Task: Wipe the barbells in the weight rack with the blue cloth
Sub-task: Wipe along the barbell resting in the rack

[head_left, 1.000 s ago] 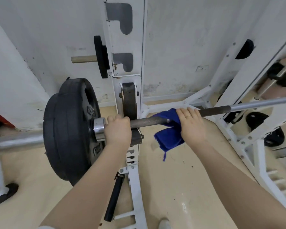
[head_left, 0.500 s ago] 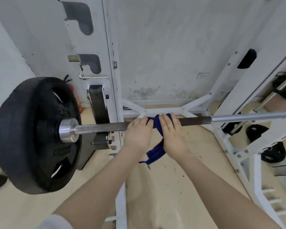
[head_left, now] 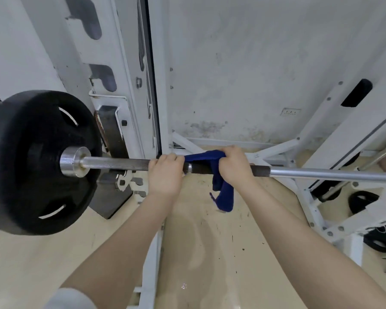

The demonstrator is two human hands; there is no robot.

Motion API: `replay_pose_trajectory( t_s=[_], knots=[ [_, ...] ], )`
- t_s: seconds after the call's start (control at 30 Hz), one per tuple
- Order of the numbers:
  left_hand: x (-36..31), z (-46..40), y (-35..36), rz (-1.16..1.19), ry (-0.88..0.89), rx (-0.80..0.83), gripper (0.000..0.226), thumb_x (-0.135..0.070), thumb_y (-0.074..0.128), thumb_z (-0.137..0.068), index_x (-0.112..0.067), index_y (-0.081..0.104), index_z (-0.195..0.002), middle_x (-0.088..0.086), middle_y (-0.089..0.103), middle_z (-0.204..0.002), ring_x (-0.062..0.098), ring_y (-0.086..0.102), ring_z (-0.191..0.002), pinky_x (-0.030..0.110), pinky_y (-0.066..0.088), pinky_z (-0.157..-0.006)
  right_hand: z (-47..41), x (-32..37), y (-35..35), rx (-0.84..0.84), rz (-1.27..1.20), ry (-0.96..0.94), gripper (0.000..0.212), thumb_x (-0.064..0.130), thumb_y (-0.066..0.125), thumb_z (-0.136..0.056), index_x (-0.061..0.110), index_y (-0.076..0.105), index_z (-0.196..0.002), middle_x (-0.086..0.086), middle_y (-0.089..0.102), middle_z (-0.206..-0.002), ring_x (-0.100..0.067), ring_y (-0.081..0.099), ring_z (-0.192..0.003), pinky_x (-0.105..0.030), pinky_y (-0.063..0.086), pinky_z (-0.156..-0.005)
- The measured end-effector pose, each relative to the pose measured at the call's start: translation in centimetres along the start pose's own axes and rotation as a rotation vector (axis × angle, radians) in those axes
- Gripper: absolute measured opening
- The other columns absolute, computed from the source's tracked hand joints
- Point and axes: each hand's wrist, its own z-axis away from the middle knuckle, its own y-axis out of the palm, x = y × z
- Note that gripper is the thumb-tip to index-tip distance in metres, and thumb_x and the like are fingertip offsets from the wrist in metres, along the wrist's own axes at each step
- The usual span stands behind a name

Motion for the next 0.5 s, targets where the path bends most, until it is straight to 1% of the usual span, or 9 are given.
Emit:
replay_pose_trajectory(
  t_s=[0.1, 0.17, 0.23, 0.27, 0.3, 0.33, 0.4, 0.43, 0.5],
  knots=[
    [-0.1, 0.1, -0.1, 0.007, -0.005, -0.006, 0.019, -0.014, 0.049, -0.090, -0.017, 0.054, -0.108, 0.003, 0.058, -0.109, 0.025, 0.051, -0.105, 0.034, 0.034, -0.085, 0.1, 1.5, -1.6, -0.228, -0.139, 0.106, 0.033, -0.003, 0.032, -0.080, 0.005, 0.055, -0.100, -0.010, 0.058, -0.102, -0.026, 0.055, -0.090, -0.033, 0.044, -0.072],
    [0.0, 0.1, -0.3, 0.037, -0.002, -0.005, 0.021, -0.019, 0.050, -0.091, -0.017, 0.056, -0.111, 0.002, 0.059, -0.110, 0.025, 0.051, -0.105, 0.034, 0.035, -0.084, 0.6, 2.8, -1.6, -0.264, -0.191, 0.057, 0.029, 0.000, 0.035, -0.084, 0.008, 0.053, -0.105, -0.006, 0.058, -0.102, -0.021, 0.054, -0.088, -0.027, 0.040, -0.069],
    [0.3, 0.2, -0.3, 0.065, 0.007, -0.014, 0.024, -0.022, 0.049, -0.092, -0.018, 0.057, -0.114, 0.001, 0.061, -0.111, 0.024, 0.052, -0.107, 0.035, 0.035, -0.085, 1.0, 3.3, -0.4, -0.099, -0.154, -0.148, 0.019, 0.011, 0.043, -0.091, 0.010, 0.056, -0.105, -0.005, 0.061, -0.099, -0.018, 0.055, -0.086, -0.022, 0.035, -0.065],
    [0.4, 0.3, -0.3, 0.076, 0.007, -0.018, 0.024, -0.022, 0.048, -0.092, -0.018, 0.057, -0.115, 0.001, 0.061, -0.111, 0.024, 0.052, -0.107, 0.035, 0.036, -0.085, 1.4, 3.2, 0.4, 0.056, -0.109, -0.251, 0.020, 0.019, 0.044, -0.094, 0.010, 0.057, -0.107, -0.006, 0.062, -0.102, -0.019, 0.056, -0.095, -0.022, 0.038, -0.069],
    [0.5, 0.3, -0.3, 0.082, 0.004, -0.016, 0.025, -0.022, 0.047, -0.093, -0.018, 0.057, -0.115, 0.001, 0.061, -0.111, 0.024, 0.052, -0.108, 0.035, 0.035, -0.085, 1.7, 2.7, 1.4, 0.205, -0.021, -0.333, 0.027, 0.026, 0.042, -0.097, 0.010, 0.056, -0.115, -0.008, 0.061, -0.114, -0.022, 0.051, -0.114, -0.024, 0.039, -0.084],
    [0.5, 0.3, -0.2, 0.083, -0.001, -0.011, 0.025, -0.022, 0.046, -0.093, -0.018, 0.057, -0.115, 0.002, 0.061, -0.111, 0.024, 0.051, -0.108, 0.035, 0.035, -0.085, 1.8, 1.9, 2.2, 0.295, 0.107, -0.394, 0.035, 0.029, 0.038, -0.099, 0.010, 0.050, -0.126, -0.009, 0.054, -0.130, -0.023, 0.037, -0.131, -0.028, 0.031, -0.101],
    [0.5, 0.2, -0.2, 0.089, -0.013, -0.004, 0.027, -0.021, 0.046, -0.093, -0.018, 0.056, -0.118, 0.002, 0.060, -0.113, 0.023, 0.051, -0.110, 0.035, 0.035, -0.086, 1.4, 0.5, 3.2, 0.246, 0.373, -0.482, 0.047, 0.030, 0.031, -0.101, 0.008, 0.031, -0.144, -0.007, 0.033, -0.150, -0.021, 0.018, -0.142, -0.027, 0.008, -0.113],
    [0.4, 0.1, -0.1, 0.096, -0.020, -0.003, 0.028, -0.020, 0.046, -0.093, -0.019, 0.055, -0.120, 0.002, 0.060, -0.114, 0.023, 0.050, -0.110, 0.035, 0.035, -0.087, 1.0, 0.0, 3.6, 0.184, 0.466, -0.500, 0.049, 0.031, 0.031, -0.102, 0.009, 0.029, -0.145, -0.007, 0.031, -0.151, -0.022, 0.022, -0.140, -0.028, 0.009, -0.112],
    [0.4, 0.1, -0.1, 0.111, -0.031, -0.002, 0.031, -0.019, 0.047, -0.093, -0.020, 0.054, -0.123, 0.002, 0.059, -0.117, 0.023, 0.049, -0.111, 0.034, 0.035, -0.088, 0.0, -0.3, 4.1, 0.099, 0.569, -0.489, 0.042, 0.034, 0.030, -0.101, 0.012, 0.042, -0.135, -0.008, 0.048, -0.136, -0.026, 0.044, -0.123, -0.035, 0.031, -0.097]
  ],
)
